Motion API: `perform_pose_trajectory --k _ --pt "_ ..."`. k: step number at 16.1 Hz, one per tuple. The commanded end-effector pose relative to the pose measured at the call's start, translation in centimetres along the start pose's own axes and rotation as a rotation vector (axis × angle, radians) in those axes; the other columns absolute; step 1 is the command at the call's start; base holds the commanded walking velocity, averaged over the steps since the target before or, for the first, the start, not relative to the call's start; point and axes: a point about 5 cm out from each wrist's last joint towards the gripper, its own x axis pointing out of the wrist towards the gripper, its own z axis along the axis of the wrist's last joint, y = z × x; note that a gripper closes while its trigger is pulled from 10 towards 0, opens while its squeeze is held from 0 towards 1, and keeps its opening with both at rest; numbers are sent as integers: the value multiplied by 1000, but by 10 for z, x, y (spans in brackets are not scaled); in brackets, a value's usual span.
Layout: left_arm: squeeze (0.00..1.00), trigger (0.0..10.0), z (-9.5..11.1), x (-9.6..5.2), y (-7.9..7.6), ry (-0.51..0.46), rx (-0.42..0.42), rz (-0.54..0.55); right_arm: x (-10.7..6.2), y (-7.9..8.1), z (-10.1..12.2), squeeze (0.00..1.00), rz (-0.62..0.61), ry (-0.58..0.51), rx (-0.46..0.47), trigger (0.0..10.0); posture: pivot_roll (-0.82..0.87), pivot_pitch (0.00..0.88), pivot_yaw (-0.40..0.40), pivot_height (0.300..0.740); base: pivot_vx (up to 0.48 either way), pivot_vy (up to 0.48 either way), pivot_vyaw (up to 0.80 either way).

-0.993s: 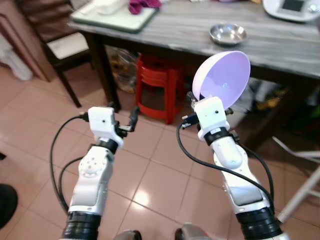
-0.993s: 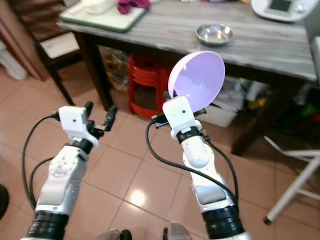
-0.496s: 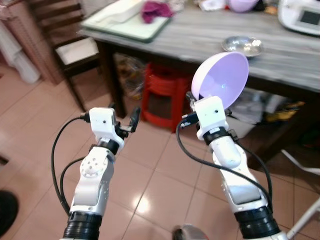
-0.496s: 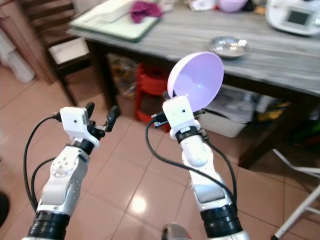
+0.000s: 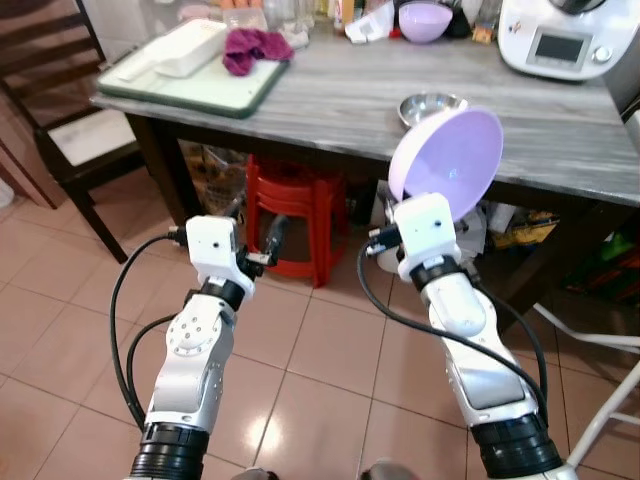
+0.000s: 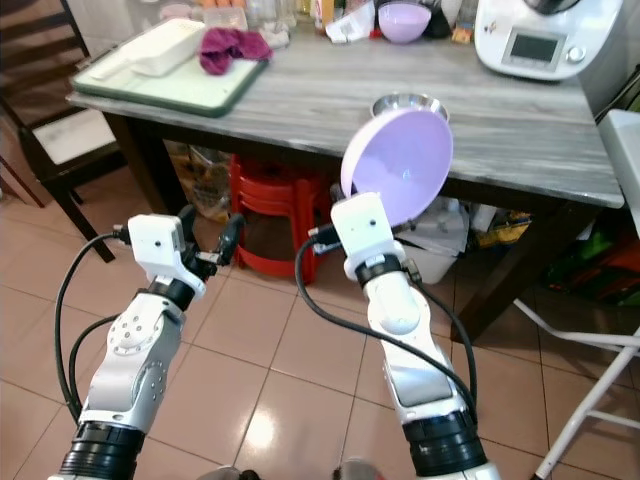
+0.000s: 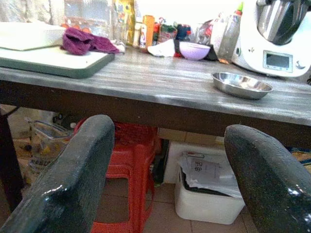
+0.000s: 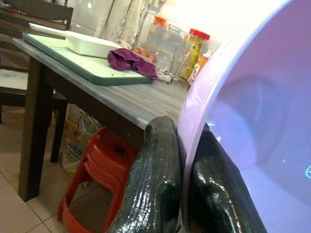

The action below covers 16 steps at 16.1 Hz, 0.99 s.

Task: Setting the table

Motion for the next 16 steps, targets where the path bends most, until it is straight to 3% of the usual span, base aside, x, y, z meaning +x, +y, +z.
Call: perform_pose_trajectory --k 1,5,16 --pt "0 10000 0 1 -6 -3 -5 -23 -1 -5 0 0 -15 -2 -6 10000 -159 138 -2 740 352 0 0" --pt "0 10000 0 1 -7 -1 -6 -27 -1 -6 -1 0 -16 5 -4 10000 -163 144 -1 740 351 0 -695" --pt "0 10000 0 1 -8 4 -7 -37 -3 -4 -1 0 -18 7 -2 10000 -163 152 8 740 348 0 -77"
